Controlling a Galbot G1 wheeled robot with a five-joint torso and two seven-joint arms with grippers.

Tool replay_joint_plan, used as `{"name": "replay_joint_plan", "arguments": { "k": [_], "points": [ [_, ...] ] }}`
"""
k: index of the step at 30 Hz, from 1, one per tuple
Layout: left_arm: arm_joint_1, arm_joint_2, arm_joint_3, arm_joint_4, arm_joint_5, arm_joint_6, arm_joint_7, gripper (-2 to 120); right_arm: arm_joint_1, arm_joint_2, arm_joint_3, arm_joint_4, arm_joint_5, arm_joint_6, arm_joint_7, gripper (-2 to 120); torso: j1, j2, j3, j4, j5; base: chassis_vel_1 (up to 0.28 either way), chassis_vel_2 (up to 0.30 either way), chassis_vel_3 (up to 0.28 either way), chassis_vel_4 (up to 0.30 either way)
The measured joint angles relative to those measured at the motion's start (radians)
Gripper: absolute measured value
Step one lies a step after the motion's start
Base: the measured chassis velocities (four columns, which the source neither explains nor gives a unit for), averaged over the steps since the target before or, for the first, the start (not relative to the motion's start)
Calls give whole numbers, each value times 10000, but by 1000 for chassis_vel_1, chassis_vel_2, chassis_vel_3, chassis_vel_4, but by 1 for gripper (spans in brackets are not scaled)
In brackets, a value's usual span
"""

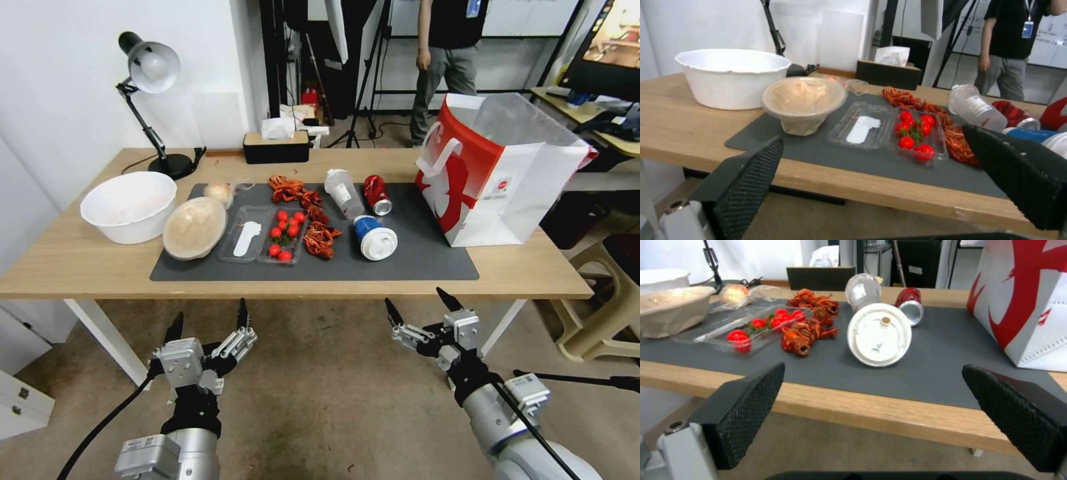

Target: Pick up the trash from the table and place it into the takeout bag.

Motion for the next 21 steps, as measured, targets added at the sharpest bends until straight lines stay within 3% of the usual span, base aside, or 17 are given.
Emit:
{"name": "replay_joint_plan", "arguments": {
  "k": [13,21],
  "points": [
    [-417,12,-471,632,336,-278,207,100,406,-124,47,-279,234,80,177,100,0,-1,1,0,-1,0,0,0,0],
    [-515,15,-558,911,490,-269,278,100,1678,-653,-128,-786,1045,-147,755,100,0,-3,0,4,0,0,0,0,0]
  ]
}}
